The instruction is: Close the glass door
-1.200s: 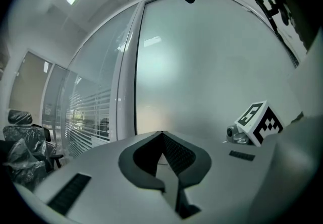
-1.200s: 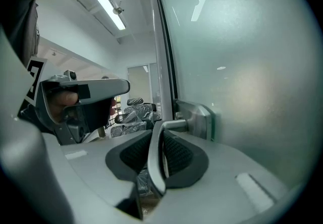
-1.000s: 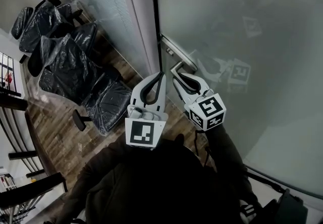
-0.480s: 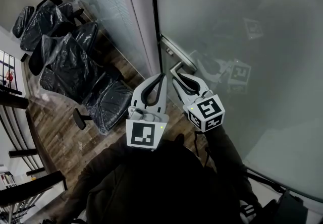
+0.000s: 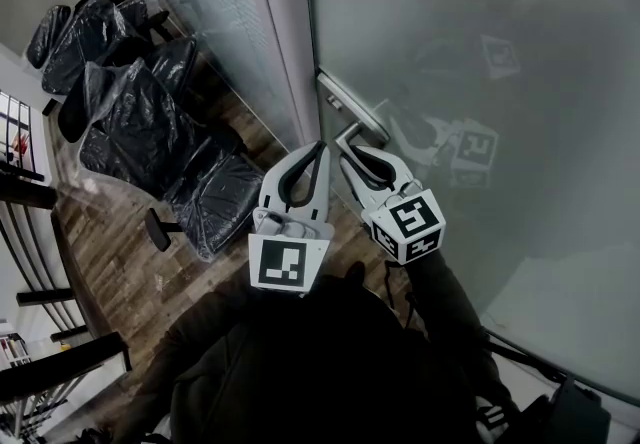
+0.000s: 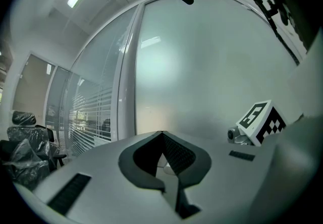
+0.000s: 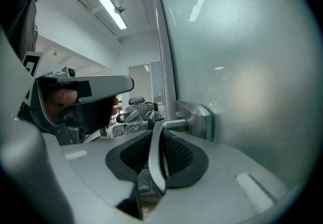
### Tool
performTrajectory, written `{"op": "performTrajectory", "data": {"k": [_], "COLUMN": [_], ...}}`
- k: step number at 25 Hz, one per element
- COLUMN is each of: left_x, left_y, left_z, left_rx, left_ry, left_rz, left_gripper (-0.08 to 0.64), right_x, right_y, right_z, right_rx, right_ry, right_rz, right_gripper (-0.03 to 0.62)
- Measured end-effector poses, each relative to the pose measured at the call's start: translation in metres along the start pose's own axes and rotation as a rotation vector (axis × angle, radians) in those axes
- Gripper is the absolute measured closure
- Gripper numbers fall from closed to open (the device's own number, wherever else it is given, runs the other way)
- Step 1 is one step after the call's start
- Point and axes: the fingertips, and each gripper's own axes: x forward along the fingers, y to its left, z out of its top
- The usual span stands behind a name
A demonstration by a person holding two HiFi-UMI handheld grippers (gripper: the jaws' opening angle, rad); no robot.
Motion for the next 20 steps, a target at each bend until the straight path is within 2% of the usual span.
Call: {"op": "performTrajectory", "data": {"k": [8,14,20], "left_x": [-0.006,-0.008,-0.008], "left_y": [0.003,0.005,0.008], "left_z": [-0.001,0.006,0.010], "left_rx": [0.003,0.017,0.004], "left_ry": [-0.007,-0.017,-0.044], "left_rz": [0.020,0.022,0.031], "left_gripper": [0.563,0.563,0.563], "right_x": [0.001,-0.002,-0.022], "right_y": [-0.002,0.003,0.013], "right_z": [-0.004,0.005,0.058], "right_rx": [0.003,-0.099,-0.169], "right_ry": [0.006,0.073,-0.062], "right_rz": [0.003,0.008,0.032], "right_gripper": [0.526,0.525,0.526]}}
